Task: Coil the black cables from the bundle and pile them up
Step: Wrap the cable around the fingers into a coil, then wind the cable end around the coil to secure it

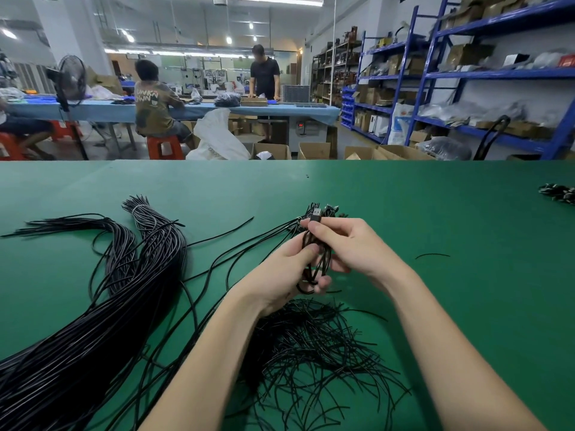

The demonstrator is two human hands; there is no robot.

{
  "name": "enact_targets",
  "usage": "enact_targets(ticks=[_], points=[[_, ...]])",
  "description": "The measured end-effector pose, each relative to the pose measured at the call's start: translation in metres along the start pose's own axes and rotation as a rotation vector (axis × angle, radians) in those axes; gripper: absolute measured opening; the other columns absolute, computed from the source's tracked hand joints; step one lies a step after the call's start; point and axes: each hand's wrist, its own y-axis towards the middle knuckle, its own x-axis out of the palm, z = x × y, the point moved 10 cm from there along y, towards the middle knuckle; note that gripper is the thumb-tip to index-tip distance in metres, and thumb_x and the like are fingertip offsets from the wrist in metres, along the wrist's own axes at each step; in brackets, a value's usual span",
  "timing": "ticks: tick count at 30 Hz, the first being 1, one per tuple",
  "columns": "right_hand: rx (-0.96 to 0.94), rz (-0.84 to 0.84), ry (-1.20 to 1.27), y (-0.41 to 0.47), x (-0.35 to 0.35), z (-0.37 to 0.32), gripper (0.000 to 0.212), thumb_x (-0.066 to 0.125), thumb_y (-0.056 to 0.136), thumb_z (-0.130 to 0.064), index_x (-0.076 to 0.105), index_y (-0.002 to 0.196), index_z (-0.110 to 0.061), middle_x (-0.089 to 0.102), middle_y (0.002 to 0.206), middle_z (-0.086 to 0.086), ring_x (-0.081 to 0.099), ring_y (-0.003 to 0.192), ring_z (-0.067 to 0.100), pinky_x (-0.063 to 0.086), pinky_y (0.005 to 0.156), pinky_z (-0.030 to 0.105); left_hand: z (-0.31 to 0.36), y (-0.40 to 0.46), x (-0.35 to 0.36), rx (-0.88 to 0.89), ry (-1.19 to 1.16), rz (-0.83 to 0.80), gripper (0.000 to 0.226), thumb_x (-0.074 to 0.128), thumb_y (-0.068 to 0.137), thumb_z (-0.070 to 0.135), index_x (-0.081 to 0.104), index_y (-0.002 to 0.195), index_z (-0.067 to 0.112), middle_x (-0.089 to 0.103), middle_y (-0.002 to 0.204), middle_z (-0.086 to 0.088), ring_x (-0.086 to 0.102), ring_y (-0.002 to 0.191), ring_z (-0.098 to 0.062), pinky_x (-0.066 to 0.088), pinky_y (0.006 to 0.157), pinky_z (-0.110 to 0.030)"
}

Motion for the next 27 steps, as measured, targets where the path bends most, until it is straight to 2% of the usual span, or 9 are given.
enact_targets(ticks=[2, 6, 8, 11, 13, 17, 19, 24, 27], points=[[0.004, 0.001, -0.04, -0.001, 0.003, 0.003, 0.03, 0.06, 0.1, -0.041, 0.075, 0.107, -0.017, 0.065, 0.064, 0.003, 0.052, 0.043, 0.009, 0.044, 0.05, 0.018, -0.004, 0.001, 0.001, -0.036, -0.06, -0.022, 0.02, 0.034, 0.109, 0.013, 0.052, 0.115, 0.006, 0.066, 0.078, -0.007, 0.049, 0.055, -0.012, 0.041, 0.052, -0.023], [0.098, 0.11, 0.043, -0.004, -0.003, 0.018, 0.03, 0.058, 0.098, -0.052, 0.07, 0.104, -0.025, 0.074, 0.084, -0.01, 0.071, 0.075, 0.013, 0.058, 0.072, 0.029, -0.003, 0.006, -0.009, -0.032, -0.235, 0.075, 0.018, 0.039, 0.106, 0.012, 0.054, 0.098, 0.007, 0.045, 0.062, 0.004, 0.043, 0.055, -0.01, 0.037, 0.054, -0.023], [0.162, 0.16, 0.026, -0.011, -0.008, 0.026, 0.039, 0.061, 0.093, -0.058, 0.067, 0.104, -0.022, 0.077, 0.089, -0.006, 0.072, 0.074, 0.012, 0.057, 0.064, 0.026, -0.004, 0.008, -0.023, -0.006, -0.283, 0.184, 0.016, 0.041, 0.105, 0.01, 0.056, 0.1, 0.005, 0.047, 0.062, 0.003, 0.047, 0.055, -0.012, 0.04, 0.06, -0.027], [0.22, 0.054, -0.093, -0.021, 0.003, 0.032, 0.045, 0.072, 0.084, -0.059, 0.074, 0.09, -0.014, 0.078, 0.081, -0.003, 0.066, 0.059, 0.007, 0.049, 0.05, 0.019, -0.003, 0.006, -0.044, 0.045, -0.186, 0.346, 0.019, 0.042, 0.106, 0.012, 0.057, 0.095, 0.008, 0.054, 0.067, 0.0, 0.051, 0.063, -0.015, 0.039, 0.068, -0.031], [0.237, -0.006, -0.09, -0.025, 0.013, 0.033, 0.044, 0.077, 0.081, -0.055, 0.076, 0.089, -0.012, 0.078, 0.08, -0.001, 0.066, 0.058, 0.007, 0.049, 0.049, 0.018, 0.003, 0.005, -0.05, 0.099, -0.068, 0.412, 0.023, 0.04, 0.108, 0.017, 0.056, 0.093, 0.012, 0.053, 0.067, 0.005, 0.051, 0.07, -0.015, 0.041, 0.071, -0.029], [0.147, 0.057, 0.125, -0.024, 0.011, 0.014, 0.036, 0.078, 0.08, -0.051, 0.076, 0.091, -0.017, 0.078, 0.084, -0.002, 0.071, 0.064, 0.012, 0.052, 0.053, 0.019, 0.015, -0.001, -0.054, 0.197, 0.27, 0.489, 0.025, 0.035, 0.108, 0.019, 0.056, 0.095, 0.016, 0.059, 0.079, 0.009, 0.057, 0.073, -0.002, 0.048, 0.07, -0.015], [0.061, 0.082, 0.17, -0.023, 0.007, 0.003, 0.025, 0.079, 0.084, -0.038, 0.075, 0.095, -0.016, 0.079, 0.087, 0.002, 0.072, 0.067, 0.012, 0.054, 0.055, 0.02, 0.014, 0.0, -0.05, 0.212, 0.311, 0.468, 0.025, 0.034, 0.108, 0.02, 0.057, 0.097, 0.016, 0.064, 0.083, 0.01, 0.06, 0.077, 0.002, 0.05, 0.075, -0.015], [0.054, 0.13, 0.135, -0.022, 0.005, 0.006, 0.007, 0.081, 0.086, -0.014, 0.076, 0.089, -0.01, 0.075, 0.072, 0.004, 0.071, 0.066, 0.011, 0.056, 0.057, 0.021, 0.012, 0.003, -0.051, 0.182, 0.233, 0.465, 0.026, 0.038, 0.107, 0.02, 0.062, 0.099, 0.013, 0.066, 0.087, 0.008, 0.06, 0.082, -0.004, 0.049, 0.074, -0.02], [0.044, 0.21, 0.159, -0.02, -0.004, 0.006, 0.006, 0.084, 0.082, -0.014, 0.078, 0.083, -0.012, 0.075, 0.069, 0.006, 0.071, 0.062, 0.012, 0.055, 0.056, 0.02, 0.005, 0.006, -0.046, 0.126, 0.035, 0.422, 0.027, 0.041, 0.107, 0.018, 0.066, 0.098, 0.014, 0.07, 0.096, -0.002, 0.062, 0.095, -0.017, 0.049, 0.092, -0.038]])
